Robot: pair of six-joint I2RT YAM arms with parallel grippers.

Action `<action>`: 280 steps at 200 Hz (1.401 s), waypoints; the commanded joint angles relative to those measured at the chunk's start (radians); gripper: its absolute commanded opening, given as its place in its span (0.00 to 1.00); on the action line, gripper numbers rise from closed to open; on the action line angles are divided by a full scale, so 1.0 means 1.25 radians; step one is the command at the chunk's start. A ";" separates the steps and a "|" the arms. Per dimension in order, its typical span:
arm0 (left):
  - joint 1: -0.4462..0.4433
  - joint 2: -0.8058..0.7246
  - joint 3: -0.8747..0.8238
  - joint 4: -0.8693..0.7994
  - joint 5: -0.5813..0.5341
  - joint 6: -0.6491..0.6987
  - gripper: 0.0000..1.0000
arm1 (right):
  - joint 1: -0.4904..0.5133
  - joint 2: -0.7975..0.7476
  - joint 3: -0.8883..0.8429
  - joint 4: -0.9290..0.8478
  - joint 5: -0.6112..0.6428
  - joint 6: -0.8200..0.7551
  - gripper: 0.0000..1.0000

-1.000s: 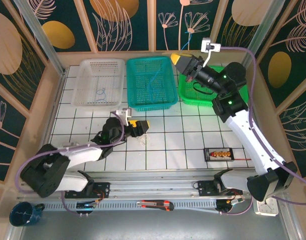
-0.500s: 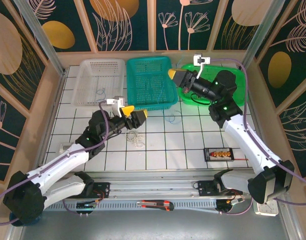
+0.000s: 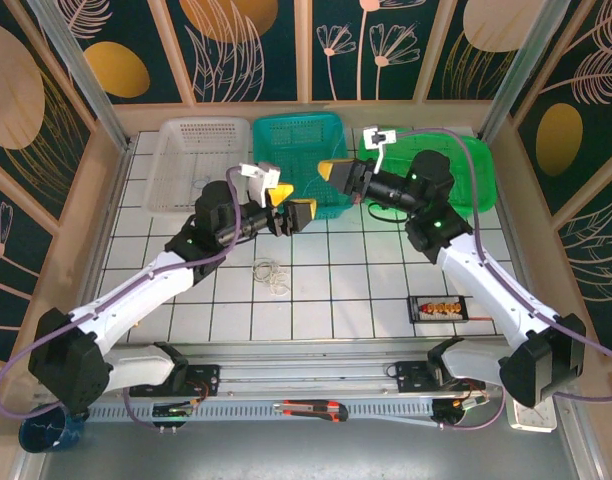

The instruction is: Untangle the cables

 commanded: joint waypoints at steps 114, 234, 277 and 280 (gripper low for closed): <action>0.081 -0.012 0.133 -0.043 -0.219 0.027 0.00 | 0.049 0.000 -0.038 0.001 0.055 -0.041 0.57; 0.392 0.285 0.481 -0.207 -0.300 0.156 0.00 | -0.010 -0.049 -0.128 -0.086 0.119 -0.079 0.64; 0.449 0.343 0.453 -0.191 -0.325 0.172 0.00 | -0.011 -0.060 -0.175 -0.094 0.126 -0.076 0.64; 0.451 0.345 0.451 -0.189 -0.325 0.171 0.00 | -0.011 -0.061 -0.179 -0.094 0.127 -0.076 0.64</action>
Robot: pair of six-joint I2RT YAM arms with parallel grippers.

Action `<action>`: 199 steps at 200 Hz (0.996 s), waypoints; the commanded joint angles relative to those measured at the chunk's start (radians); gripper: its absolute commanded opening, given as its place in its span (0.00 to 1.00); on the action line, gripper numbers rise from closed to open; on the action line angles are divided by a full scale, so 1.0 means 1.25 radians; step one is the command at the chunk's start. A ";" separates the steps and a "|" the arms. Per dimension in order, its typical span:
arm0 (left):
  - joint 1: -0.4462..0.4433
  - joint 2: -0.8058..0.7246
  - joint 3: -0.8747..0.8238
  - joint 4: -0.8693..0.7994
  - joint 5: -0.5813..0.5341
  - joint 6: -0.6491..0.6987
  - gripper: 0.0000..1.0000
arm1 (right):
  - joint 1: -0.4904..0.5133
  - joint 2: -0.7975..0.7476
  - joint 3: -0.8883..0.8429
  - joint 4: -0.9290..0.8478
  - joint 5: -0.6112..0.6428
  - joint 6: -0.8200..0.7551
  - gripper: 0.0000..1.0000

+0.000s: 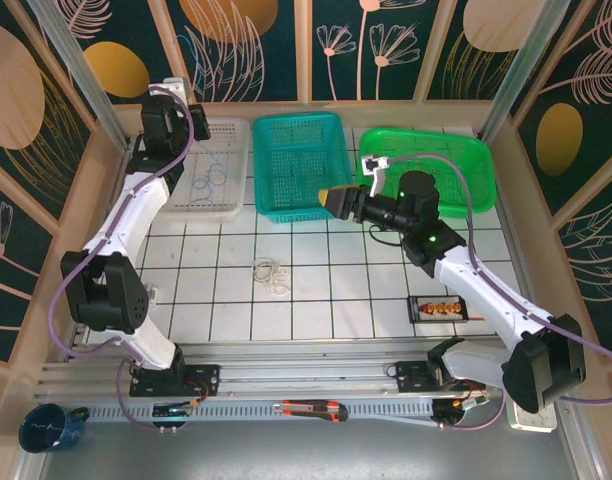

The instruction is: Untangle the cables

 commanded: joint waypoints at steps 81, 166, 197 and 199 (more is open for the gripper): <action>0.054 0.058 -0.117 0.000 0.053 0.008 0.54 | 0.036 0.002 -0.087 -0.013 0.067 -0.037 0.64; 0.053 -0.120 -0.171 -0.075 0.255 -0.116 0.99 | 0.191 0.209 -0.079 -0.026 0.165 -0.110 0.58; 0.031 -0.227 -0.323 -0.001 0.372 -0.219 0.99 | 0.232 0.307 -0.059 -0.027 0.172 -0.137 0.58; 0.027 -0.234 -0.333 0.004 0.373 -0.223 0.99 | 0.235 0.313 -0.058 -0.027 0.172 -0.138 0.58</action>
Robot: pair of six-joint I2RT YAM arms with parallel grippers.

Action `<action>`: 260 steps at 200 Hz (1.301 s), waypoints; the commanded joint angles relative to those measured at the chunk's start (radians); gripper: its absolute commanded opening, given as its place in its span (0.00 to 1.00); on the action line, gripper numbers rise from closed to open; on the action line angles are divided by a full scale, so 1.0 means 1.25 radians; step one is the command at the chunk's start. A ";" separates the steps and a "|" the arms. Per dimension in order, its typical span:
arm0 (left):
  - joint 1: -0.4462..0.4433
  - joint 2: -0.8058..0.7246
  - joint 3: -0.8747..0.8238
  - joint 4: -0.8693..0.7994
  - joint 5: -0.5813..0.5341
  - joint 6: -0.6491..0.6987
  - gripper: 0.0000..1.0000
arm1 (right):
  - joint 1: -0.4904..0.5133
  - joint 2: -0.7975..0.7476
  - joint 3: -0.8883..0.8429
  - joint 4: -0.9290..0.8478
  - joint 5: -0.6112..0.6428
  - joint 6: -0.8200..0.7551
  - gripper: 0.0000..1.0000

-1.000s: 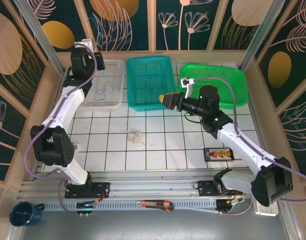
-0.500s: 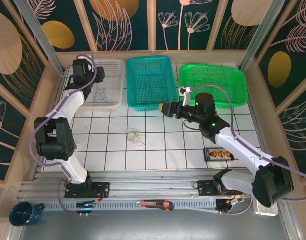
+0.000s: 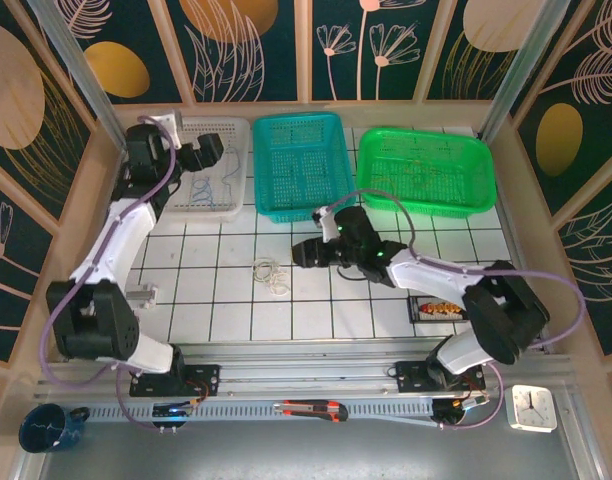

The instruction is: Untangle the cables

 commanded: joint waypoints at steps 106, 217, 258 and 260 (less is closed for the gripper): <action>-0.160 -0.236 -0.480 0.233 0.090 -0.270 0.99 | 0.076 0.237 0.107 0.012 -0.015 -0.053 0.28; -0.285 -0.173 -0.561 0.295 0.061 -0.281 0.93 | -0.022 -0.040 -0.041 -0.035 0.009 -0.071 0.00; -0.322 -0.123 -0.546 0.325 0.058 -0.287 0.78 | -0.077 -0.113 -0.102 -0.023 0.000 -0.060 0.00; -0.323 -0.119 -0.545 0.325 0.058 -0.287 0.78 | -0.079 -0.116 -0.104 -0.023 0.000 -0.060 0.00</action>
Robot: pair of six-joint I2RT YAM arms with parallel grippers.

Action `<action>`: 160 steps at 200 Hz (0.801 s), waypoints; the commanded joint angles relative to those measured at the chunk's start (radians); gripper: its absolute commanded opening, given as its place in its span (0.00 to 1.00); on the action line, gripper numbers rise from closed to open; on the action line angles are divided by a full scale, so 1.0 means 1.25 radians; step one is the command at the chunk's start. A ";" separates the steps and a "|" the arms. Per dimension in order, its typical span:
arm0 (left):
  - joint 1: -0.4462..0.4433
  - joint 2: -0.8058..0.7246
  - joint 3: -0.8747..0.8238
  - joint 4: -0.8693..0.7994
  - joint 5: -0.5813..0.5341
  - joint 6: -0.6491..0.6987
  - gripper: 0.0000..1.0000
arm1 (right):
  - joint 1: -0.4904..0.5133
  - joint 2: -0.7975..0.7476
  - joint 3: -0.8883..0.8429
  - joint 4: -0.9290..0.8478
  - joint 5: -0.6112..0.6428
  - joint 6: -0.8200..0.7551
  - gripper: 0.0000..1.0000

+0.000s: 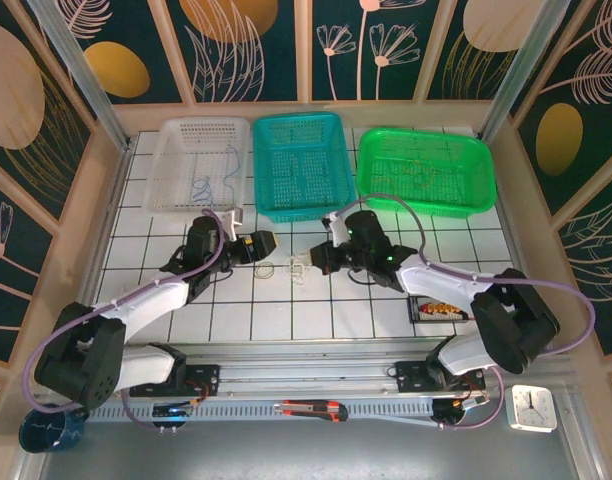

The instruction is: Untangle the cables

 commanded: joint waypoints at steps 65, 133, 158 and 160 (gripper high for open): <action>-0.058 0.080 0.053 -0.038 -0.107 0.040 0.65 | -0.041 -0.045 -0.049 -0.045 0.038 -0.024 0.03; -0.155 0.083 0.100 -0.243 -0.280 0.130 0.45 | -0.036 -0.093 -0.053 -0.062 0.099 -0.015 0.44; -0.190 0.099 0.107 -0.260 -0.307 0.141 0.36 | -0.036 -0.097 -0.049 -0.063 0.108 -0.015 0.45; -0.192 0.103 0.108 -0.262 -0.309 0.142 0.36 | -0.037 -0.097 -0.048 -0.062 0.108 -0.015 0.45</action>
